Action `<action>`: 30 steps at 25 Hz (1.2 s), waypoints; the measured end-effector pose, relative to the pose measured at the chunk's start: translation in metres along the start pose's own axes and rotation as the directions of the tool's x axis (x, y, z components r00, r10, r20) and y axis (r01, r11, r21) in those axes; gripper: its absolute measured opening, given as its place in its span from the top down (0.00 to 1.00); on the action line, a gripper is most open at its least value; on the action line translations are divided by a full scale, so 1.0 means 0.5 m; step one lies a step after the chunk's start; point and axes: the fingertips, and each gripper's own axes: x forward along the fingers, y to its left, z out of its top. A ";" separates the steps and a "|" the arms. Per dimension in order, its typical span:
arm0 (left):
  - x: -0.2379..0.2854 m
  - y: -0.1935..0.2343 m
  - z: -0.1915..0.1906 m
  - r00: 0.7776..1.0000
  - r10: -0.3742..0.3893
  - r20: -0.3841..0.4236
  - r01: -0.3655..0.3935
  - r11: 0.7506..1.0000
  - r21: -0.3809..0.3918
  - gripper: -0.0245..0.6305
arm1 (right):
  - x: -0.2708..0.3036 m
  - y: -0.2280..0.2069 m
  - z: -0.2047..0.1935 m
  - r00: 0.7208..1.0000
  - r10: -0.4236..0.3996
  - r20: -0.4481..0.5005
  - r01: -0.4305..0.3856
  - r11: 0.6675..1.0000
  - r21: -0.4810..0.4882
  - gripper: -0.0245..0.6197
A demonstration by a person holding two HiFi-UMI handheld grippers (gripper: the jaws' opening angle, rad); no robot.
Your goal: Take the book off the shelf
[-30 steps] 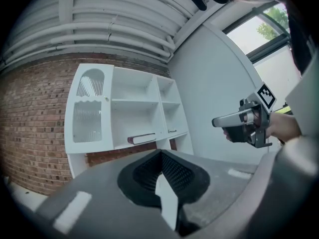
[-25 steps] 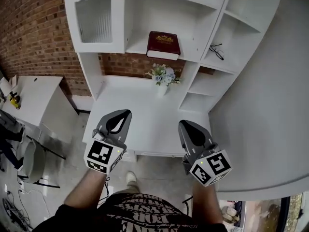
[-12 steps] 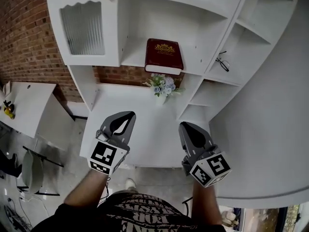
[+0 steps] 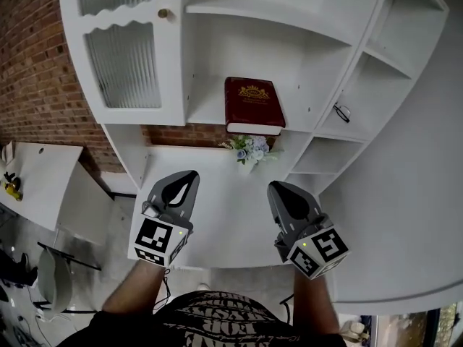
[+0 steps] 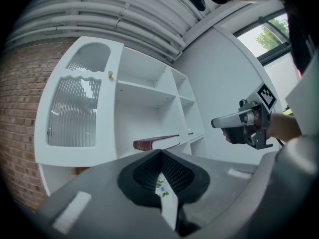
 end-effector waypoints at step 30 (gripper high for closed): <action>0.239 0.064 0.003 0.999 0.051 0.011 -0.050 0.999 -0.013 0.85 | 0.165 -0.283 0.039 0.996 0.050 0.069 -0.056 0.996 0.074 0.82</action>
